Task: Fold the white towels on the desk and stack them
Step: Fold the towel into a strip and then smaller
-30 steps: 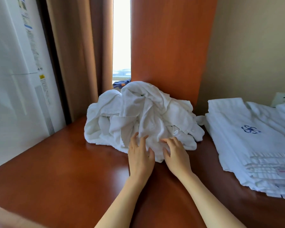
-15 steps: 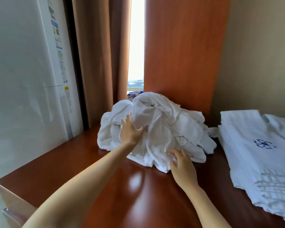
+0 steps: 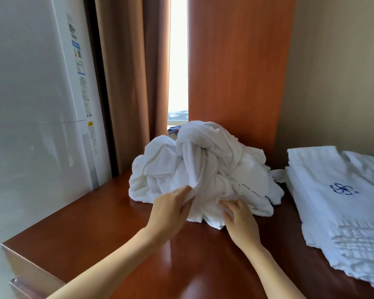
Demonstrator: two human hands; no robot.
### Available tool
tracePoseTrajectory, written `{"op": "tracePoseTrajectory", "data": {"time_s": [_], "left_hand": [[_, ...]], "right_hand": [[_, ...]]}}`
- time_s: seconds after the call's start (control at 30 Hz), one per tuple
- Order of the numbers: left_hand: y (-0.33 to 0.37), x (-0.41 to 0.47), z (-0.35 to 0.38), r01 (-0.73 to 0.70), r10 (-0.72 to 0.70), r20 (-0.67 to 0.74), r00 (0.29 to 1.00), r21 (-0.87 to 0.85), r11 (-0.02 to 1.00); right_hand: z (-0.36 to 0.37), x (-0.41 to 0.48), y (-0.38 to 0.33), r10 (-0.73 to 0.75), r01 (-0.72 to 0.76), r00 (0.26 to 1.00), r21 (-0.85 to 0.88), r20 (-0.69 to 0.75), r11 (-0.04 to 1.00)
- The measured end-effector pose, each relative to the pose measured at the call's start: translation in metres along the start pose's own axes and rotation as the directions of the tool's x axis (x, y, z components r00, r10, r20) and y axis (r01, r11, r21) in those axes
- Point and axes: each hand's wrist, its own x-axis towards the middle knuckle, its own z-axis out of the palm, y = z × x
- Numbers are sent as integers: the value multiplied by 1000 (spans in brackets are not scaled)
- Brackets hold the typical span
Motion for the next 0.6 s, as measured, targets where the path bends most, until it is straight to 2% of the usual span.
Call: {"op": "tracePoseTrajectory", "data": {"time_s": [0.07,0.13,0.2,0.23,0.33,0.47,0.6], "left_hand": [[2,-23,-3,-90,89,55,995,13,996],[1,-45,1,-182,176,201,964,16,983],[-1,-57,5,-187,143,396,907,74,980],[-5,-58,7,-192,118,440,890,127,973],[-6,-52,3,-95,48,326,944,129,987],[-16,-23,-5,-11,0,119,993,92,996],[-27,15,-4,143,-140,91,986,-33,989]], "right_hand": [[-1,1,-2,29,-26,999,83,-38,996],[-2,1,-4,79,-58,991,185,-108,981],[-4,1,-7,123,-71,977,277,-177,958],[-5,0,-8,142,-75,970,310,-198,948],[-8,-4,-9,148,-64,965,353,-216,933],[-5,-7,-7,36,13,980,242,-195,970],[-2,-9,-7,-63,73,993,106,-95,992]]}}
